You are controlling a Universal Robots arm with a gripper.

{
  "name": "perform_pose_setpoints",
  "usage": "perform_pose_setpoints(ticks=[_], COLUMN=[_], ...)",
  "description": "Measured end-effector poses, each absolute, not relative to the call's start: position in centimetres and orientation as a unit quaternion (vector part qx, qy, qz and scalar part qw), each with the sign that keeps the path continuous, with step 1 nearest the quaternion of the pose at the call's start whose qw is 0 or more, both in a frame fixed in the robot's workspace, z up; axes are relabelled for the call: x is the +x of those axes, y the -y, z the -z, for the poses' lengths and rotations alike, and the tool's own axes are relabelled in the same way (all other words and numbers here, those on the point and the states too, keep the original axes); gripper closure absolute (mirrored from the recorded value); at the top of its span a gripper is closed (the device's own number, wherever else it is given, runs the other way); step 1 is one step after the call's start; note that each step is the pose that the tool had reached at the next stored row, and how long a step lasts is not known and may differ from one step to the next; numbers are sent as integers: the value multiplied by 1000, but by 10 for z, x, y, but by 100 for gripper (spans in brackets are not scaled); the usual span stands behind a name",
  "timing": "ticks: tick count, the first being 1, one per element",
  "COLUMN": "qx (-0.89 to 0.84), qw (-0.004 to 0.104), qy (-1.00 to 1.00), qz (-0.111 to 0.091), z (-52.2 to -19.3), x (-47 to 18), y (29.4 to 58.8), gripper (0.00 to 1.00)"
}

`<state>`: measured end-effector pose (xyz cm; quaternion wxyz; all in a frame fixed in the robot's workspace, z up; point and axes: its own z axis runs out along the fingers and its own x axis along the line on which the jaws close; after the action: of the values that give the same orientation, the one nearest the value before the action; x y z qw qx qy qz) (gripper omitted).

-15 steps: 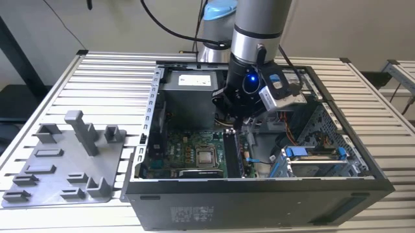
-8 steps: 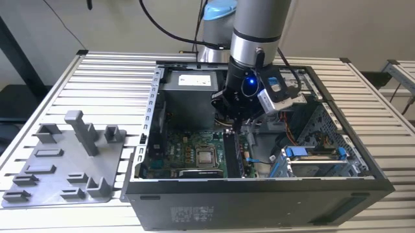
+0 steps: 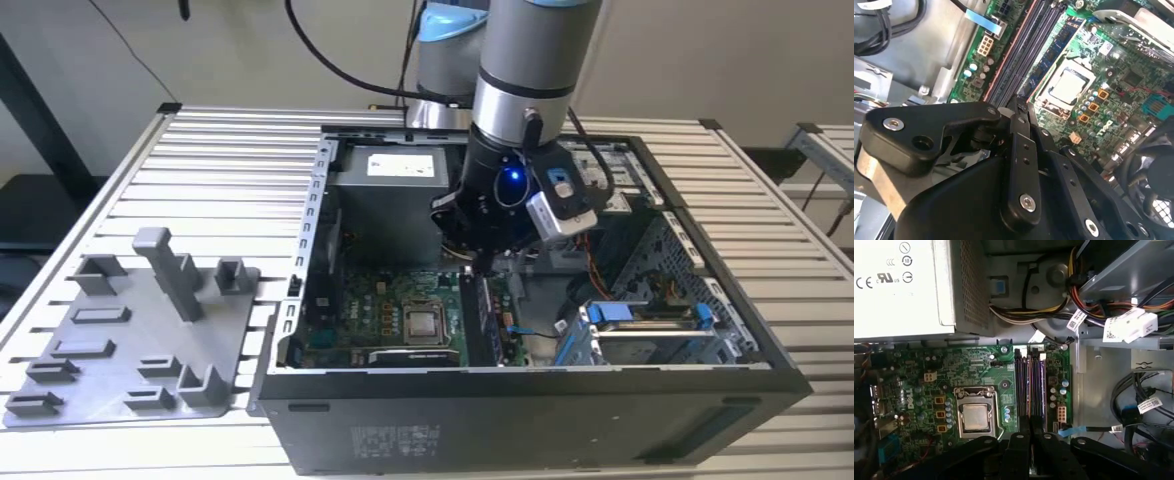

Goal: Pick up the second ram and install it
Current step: 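Insert the second ram into the second slot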

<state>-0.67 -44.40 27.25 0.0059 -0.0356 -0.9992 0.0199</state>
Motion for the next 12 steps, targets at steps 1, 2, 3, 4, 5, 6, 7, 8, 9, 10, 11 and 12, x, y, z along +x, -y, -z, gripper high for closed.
perform_pose_setpoints(ticks=[1,2,3,4,5,6,7,8,9,10,11,12], qx=[-35,-32,-30,-29,-28,-27,-26,-26,-26,-26,-26,-26], qw=[7,7,7,7,7,7,7,7,7,7,7,7], qy=[999,999,999,999,999,999,999,999,999,999,999,999], qz=[-20,-20,-20,-20,-20,-19,-18,-18,-17,-17,-17,-17], z=[-271,-270,-268,-266,-264,-262,-261,-259,-257,-255,-254,-252], x=[-7,-7,-7,-7,-7,-7,-7,-7,-7,-7,-7,-7], y=[444,444,444,444,444,444,445,445,446,446,446,446], gripper=[87,87,87,87,87,87,87,87,87,87,87,87])
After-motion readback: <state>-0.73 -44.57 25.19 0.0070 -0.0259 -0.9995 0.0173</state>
